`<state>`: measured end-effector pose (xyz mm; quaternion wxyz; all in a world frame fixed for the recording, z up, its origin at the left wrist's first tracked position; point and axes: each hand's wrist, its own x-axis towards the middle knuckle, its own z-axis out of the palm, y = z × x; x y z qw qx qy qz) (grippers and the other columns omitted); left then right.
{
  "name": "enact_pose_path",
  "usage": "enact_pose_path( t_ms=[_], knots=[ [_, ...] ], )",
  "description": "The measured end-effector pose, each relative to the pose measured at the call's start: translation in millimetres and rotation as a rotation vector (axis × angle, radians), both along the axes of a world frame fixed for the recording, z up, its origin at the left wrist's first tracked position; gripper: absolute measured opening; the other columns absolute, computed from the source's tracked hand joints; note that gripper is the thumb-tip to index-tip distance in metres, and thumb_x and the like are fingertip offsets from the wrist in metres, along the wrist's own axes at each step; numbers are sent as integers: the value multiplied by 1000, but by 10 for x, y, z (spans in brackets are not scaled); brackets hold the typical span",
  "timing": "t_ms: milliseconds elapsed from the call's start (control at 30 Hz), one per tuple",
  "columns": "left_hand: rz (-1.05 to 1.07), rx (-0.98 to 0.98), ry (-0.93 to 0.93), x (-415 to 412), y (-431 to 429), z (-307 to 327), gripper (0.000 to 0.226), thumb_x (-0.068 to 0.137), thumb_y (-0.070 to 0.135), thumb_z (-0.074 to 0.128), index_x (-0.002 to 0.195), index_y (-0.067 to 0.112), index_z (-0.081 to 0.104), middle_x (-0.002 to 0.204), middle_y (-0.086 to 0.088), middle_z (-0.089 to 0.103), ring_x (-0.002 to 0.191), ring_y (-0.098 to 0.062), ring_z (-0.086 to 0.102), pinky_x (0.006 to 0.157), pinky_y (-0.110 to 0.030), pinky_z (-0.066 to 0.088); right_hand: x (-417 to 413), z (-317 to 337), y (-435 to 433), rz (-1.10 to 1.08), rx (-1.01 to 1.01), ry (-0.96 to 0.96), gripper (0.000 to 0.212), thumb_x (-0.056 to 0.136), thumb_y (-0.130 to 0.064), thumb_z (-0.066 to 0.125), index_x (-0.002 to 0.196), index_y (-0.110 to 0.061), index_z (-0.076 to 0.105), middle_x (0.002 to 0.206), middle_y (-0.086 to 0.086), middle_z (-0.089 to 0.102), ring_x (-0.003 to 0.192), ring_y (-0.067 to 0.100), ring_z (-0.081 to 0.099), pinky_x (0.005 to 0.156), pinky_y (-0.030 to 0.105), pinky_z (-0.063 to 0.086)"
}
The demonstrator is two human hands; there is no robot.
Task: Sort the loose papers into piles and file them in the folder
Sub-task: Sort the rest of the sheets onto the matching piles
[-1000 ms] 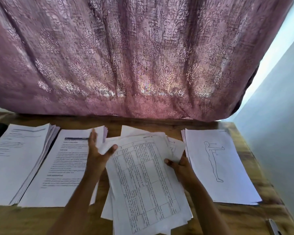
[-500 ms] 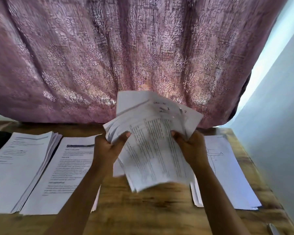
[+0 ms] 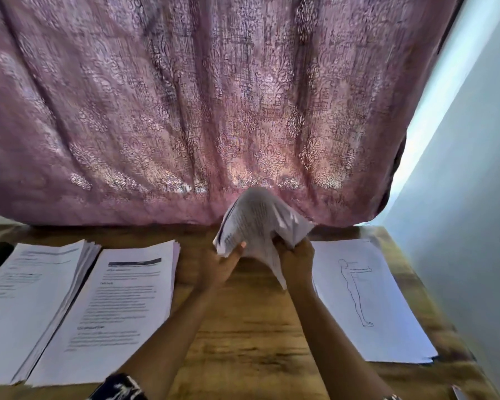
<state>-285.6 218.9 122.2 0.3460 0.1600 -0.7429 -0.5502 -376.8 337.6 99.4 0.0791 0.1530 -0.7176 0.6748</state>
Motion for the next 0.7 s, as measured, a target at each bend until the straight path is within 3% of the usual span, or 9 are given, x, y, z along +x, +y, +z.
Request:
enact_pose_path(
  t_ms=[100,167,233,300,400,467,533,600,700],
  knots=[
    [-37,-50,64,-94,-29,272,35,89,12,66,109,28,43,95,24,49,79,10,54,64,0,44,-90,203,13,-45,-9,66,19,87,-22,69,99,-13,58,74,-5,64,62,3,64,54,18,52],
    [-29,-82,128,-113,-72,340,38,87,14,68,107,40,48,104,24,55,93,6,60,72,-5,49,-127,237,54,-80,-4,82,26,87,-32,68,105,-16,56,82,-4,67,66,12,68,56,28,58],
    [-52,-104,134,-64,-67,336,43,86,17,70,107,46,47,111,25,53,100,16,56,79,-6,49,-134,160,94,-101,-31,64,37,83,-38,67,109,-14,56,85,-3,68,67,13,69,58,34,60],
    [-67,-72,92,-30,0,174,47,87,10,70,110,41,43,105,24,50,93,23,52,73,-1,45,-83,-19,113,-88,-41,38,45,79,-40,67,117,-21,52,89,-2,67,71,13,69,60,31,60],
    [-4,152,82,-17,60,-125,40,85,-4,66,95,30,48,93,15,56,83,1,62,61,-6,48,-19,-262,70,13,-61,-33,48,79,-38,63,121,-38,39,102,-4,62,86,7,67,63,17,56],
    [-7,239,86,-77,66,-220,39,83,-3,68,96,29,52,98,14,61,94,-10,64,64,-13,53,-69,-290,35,12,-46,-36,33,80,-36,62,110,-37,47,97,-6,63,83,2,66,62,19,56],
    [-35,238,80,-159,55,-195,35,83,2,70,95,31,55,93,16,64,93,-5,67,64,-12,52,-143,-167,0,-32,12,51,15,83,-37,60,95,-29,55,84,-6,66,73,5,67,59,23,57],
    [-32,253,145,-229,45,-124,31,82,8,71,98,30,56,91,18,65,88,5,67,65,-10,51,-191,-40,-15,-77,3,127,20,86,-35,62,90,-15,58,78,-3,66,66,12,67,57,30,58],
    [-33,209,197,-280,-3,-111,43,78,20,77,115,27,56,102,17,70,101,-1,65,77,-18,54,-199,-5,31,-106,-48,159,25,86,-33,68,96,-12,56,84,-2,65,73,17,68,59,30,59]
  ],
)
